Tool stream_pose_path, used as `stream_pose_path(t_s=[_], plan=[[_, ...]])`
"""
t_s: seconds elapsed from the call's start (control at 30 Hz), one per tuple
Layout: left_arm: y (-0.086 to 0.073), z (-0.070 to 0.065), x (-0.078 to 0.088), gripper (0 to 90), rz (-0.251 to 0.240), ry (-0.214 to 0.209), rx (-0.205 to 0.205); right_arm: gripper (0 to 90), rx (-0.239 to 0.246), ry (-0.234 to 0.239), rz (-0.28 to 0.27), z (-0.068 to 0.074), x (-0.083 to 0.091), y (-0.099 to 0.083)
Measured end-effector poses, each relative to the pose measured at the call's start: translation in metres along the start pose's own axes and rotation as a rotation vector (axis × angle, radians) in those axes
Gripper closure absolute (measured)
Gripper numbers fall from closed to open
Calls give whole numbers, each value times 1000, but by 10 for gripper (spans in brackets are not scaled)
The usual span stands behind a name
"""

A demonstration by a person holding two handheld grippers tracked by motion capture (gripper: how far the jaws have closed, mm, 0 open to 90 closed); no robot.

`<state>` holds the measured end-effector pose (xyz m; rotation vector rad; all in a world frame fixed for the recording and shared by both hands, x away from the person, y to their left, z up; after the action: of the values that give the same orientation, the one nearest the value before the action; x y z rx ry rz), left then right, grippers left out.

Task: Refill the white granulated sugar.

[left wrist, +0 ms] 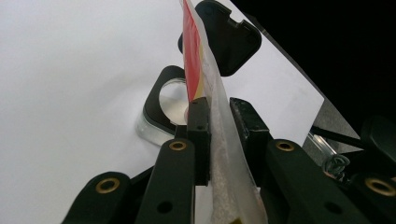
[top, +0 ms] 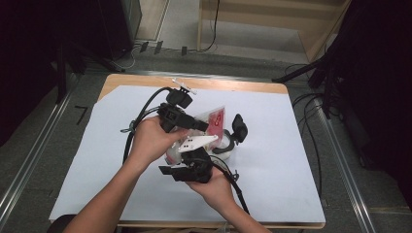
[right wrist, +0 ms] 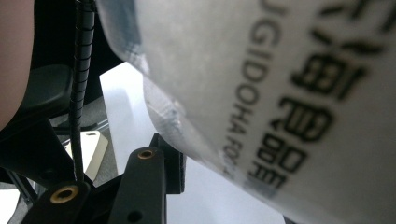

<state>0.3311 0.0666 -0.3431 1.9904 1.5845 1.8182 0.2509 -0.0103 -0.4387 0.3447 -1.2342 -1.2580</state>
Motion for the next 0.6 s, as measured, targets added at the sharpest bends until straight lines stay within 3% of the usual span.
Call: stream_pose_path(t_s=[0.6], plan=[[1,-2,0,790,-3,-6,-8,634,4,-4,-1,0,0,0]])
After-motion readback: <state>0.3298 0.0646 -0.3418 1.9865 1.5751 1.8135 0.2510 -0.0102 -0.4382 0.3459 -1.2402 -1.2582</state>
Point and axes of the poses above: each handheld gripper's, and its own axes: x roughly backward along the jaws, y roughly out of its top, z roughly to its left, the point moved 2 cm from there along -x, roughly forward along the jaws, and after that the axes turned 5 degrees about -x, right-handed, at the moved point
